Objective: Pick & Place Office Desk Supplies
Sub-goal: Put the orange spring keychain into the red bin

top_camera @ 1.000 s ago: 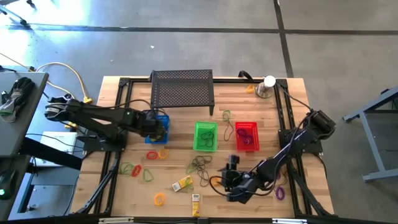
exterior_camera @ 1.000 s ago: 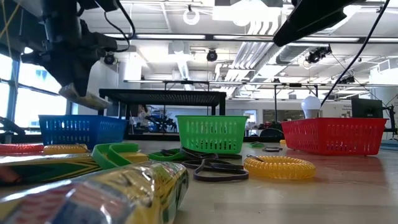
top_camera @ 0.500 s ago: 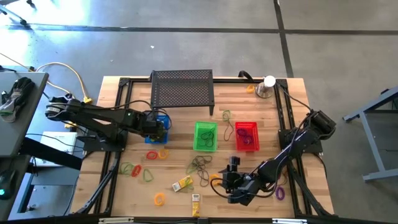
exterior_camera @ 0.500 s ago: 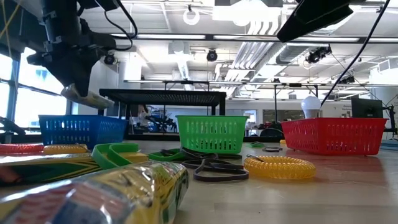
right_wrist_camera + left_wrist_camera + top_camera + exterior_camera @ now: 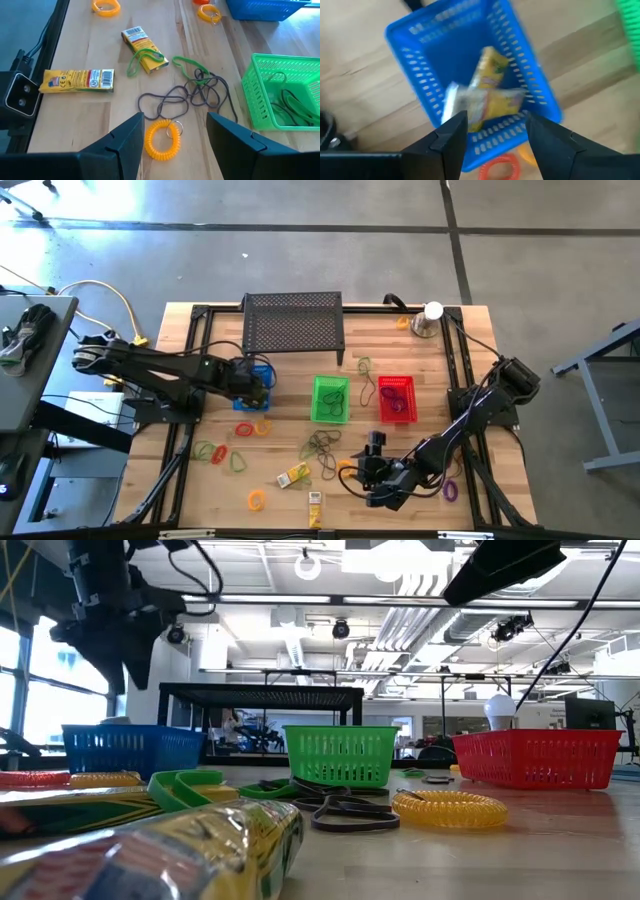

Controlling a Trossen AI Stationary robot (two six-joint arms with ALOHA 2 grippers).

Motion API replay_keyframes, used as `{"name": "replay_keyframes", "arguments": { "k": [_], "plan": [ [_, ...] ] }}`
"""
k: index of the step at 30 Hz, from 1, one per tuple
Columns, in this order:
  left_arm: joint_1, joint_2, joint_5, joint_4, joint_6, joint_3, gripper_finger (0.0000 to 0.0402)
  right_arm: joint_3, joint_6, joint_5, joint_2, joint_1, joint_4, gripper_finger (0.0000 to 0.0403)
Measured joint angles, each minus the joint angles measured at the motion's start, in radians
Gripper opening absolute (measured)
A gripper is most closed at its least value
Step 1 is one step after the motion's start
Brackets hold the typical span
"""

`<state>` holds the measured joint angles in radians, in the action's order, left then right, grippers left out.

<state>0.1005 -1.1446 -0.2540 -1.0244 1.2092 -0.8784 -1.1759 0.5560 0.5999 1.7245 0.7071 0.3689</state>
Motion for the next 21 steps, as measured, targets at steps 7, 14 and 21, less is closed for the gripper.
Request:
{"name": "replay_keyframes", "arguments": {
  "k": [7, 14, 21],
  "plan": [
    [0.131, 0.046, 0.016, 0.052, 0.006, -0.038, 0.0194, 0.001, 0.000, -0.004, 0.000, 0.000, 0.001, 0.0203],
    [0.424, 0.029, -0.024, 0.129, 0.083, -0.038, 0.0194, 0.001, -0.010, -0.007, 0.000, 0.000, 0.003, 0.0203],
    [0.595, -0.042, -0.125, 0.137, 0.124, -0.037, 0.0194, 0.001, -0.011, -0.003, 0.000, -0.002, 0.001, 0.0203]
  ]
}}
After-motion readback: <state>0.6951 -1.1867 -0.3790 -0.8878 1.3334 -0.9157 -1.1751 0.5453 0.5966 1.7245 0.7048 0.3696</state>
